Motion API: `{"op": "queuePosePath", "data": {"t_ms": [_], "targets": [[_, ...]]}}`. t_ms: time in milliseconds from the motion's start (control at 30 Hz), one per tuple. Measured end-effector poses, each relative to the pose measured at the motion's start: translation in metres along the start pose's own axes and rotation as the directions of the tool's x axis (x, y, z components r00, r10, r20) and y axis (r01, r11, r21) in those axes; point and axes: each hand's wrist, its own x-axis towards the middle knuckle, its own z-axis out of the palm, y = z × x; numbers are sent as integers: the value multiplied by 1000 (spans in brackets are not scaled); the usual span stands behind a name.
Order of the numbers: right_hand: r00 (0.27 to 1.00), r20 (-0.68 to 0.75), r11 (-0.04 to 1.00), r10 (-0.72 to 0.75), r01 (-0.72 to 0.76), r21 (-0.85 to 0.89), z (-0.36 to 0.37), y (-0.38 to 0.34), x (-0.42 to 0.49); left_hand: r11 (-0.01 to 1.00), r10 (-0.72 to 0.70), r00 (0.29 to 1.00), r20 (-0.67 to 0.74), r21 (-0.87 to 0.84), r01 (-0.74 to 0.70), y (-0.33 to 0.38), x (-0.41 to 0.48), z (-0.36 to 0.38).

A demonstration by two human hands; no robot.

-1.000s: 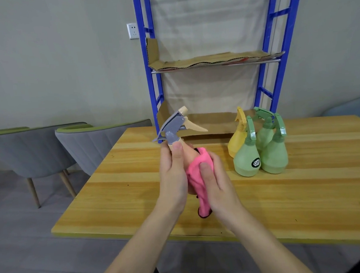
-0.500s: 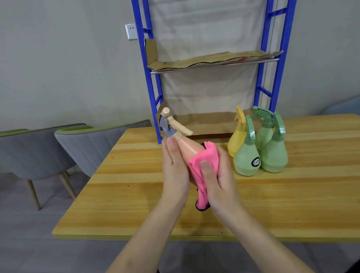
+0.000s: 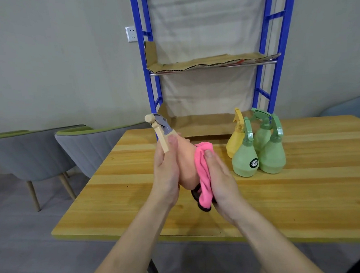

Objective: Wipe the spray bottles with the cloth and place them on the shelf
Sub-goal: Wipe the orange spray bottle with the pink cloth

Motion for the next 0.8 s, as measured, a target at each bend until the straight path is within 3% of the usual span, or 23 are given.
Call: {"op": "queuePosePath", "data": {"t_ms": [100,200,333,433,500,600,633,800], "targets": [[999,-3,996,-44,44,-80,1,4,0,997,-16,999,29,70,13,-2,1,0],[976,-15,952,-217,208,-226,-5,19,-1,993,-15,1000,12,120,13,-7,-3,4],[851,107,667,-514,475,-574,-12,32,3,994,-100,993,-58,25,102,-12,-5,6],[792,192,558,-579,557,-615,-10,35,3,982,-177,983,-37,-74,174,-10,-4,5],[832,186,632,-522,524,-570,-10,31,3,989,-149,989,-12,-20,148,-7,-6,3],[958,101,904,-270,288,-317,-12,19,0,995,-102,994,27,22,101,-7,-7,-1],[975,77,943,-207,220,-250,-13,17,1,994,-104,994,27,29,103,-7,-7,-2],[964,67,877,-256,261,-404,-10,19,-2,990,-131,991,7,47,131,-8,-5,-6]]}}
